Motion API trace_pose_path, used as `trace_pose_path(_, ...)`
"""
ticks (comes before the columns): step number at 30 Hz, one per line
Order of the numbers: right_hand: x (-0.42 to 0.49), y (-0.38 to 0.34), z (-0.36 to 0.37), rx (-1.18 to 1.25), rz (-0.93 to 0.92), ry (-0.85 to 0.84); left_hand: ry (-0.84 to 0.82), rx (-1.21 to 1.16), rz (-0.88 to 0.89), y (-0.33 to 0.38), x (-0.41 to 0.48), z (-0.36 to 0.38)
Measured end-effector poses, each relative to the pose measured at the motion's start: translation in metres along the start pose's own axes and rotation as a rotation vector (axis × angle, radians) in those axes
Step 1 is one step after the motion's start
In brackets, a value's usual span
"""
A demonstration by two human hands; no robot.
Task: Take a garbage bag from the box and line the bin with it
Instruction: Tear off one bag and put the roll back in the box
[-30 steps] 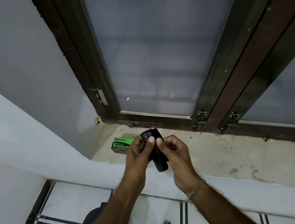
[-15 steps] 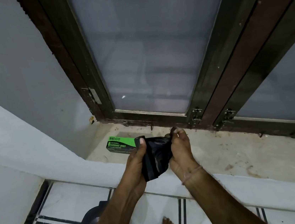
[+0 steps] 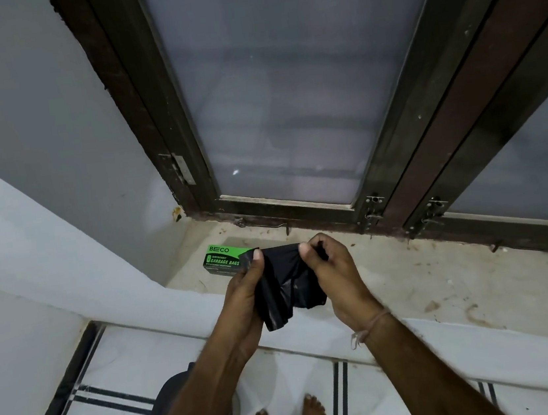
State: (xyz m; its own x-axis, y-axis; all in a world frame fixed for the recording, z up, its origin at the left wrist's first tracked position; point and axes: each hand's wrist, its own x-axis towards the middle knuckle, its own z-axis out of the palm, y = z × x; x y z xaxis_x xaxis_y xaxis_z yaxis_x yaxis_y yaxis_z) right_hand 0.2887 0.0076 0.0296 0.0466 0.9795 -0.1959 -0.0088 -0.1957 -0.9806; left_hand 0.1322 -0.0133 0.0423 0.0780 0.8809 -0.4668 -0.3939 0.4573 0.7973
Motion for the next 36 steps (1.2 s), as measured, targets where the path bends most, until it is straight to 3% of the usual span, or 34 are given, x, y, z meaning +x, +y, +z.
trace_pose_path(4,0.002,-0.004,0.006,0.206,0.107,0.092,0.003,-0.037,-0.023,-0.001,0.000,0.000)
trace_pose_path(6,-0.002,-0.012,0.007,0.279,0.134,0.049,-0.008,-0.040,-0.030,-0.002,0.002,-0.001)
trace_pose_path(9,-0.006,-0.015,0.005,0.099,0.105,-0.088,-0.007,-0.019,-0.016,-0.003,0.001,0.000)
trace_pose_path(12,-0.006,-0.008,0.010,-0.113,0.079,-0.067,-0.006,-0.014,-0.021,-0.004,0.002,0.000)
trace_pose_path(15,-0.006,-0.002,0.011,0.068,0.125,0.001,0.009,-0.041,-0.034,-0.004,0.002,-0.002)
trace_pose_path(20,-0.001,-0.001,0.008,0.156,0.145,0.113,-0.002,-0.033,-0.047,-0.003,-0.002,-0.001)
trace_pose_path(23,-0.005,-0.011,0.005,0.164,0.126,-0.007,-0.024,0.016,-0.035,-0.003,-0.003,0.001)
trace_pose_path(26,-0.008,-0.009,0.005,-0.017,0.033,-0.108,-0.024,0.017,-0.028,-0.004,-0.002,-0.002)
trace_pose_path(36,-0.005,-0.007,0.001,0.184,0.212,0.074,0.001,-0.036,-0.069,-0.007,-0.007,-0.001)
